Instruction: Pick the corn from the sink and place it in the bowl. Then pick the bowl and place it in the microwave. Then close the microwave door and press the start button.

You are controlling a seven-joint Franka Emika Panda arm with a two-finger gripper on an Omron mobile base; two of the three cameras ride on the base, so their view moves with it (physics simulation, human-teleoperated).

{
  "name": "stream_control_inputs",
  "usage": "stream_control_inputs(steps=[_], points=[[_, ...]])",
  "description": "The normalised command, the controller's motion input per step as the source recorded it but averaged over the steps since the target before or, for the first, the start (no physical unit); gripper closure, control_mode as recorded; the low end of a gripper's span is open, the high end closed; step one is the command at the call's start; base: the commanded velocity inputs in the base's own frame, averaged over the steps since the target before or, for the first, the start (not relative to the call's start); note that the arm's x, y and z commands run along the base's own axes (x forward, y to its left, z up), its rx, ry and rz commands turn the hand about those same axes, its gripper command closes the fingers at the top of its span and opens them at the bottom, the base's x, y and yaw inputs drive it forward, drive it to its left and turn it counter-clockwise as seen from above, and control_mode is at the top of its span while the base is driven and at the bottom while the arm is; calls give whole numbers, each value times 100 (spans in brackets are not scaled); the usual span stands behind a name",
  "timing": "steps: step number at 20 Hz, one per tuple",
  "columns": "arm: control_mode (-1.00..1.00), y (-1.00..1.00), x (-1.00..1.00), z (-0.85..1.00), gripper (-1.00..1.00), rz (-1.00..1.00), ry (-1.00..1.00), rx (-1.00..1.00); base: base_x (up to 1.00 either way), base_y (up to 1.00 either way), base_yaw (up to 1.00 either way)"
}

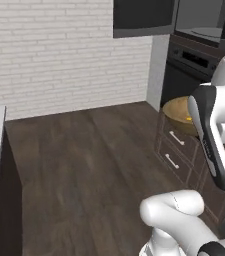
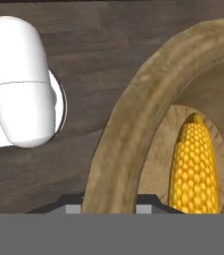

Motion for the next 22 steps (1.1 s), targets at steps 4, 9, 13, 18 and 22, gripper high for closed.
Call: stream_control_inputs(steps=[4,9,13,18,22], points=[[100,0,0,0,100,0,0,0,99,-19,-23],[100,0,0,0,100,0,0,0,98,-26,-24],[100,0,0,0,100,0,0,0,94,-10,-26],[100,0,0,0,100,0,0,0,71,-2,-25],[100,0,0,0,100,0,0,0,58,-15,-27]])
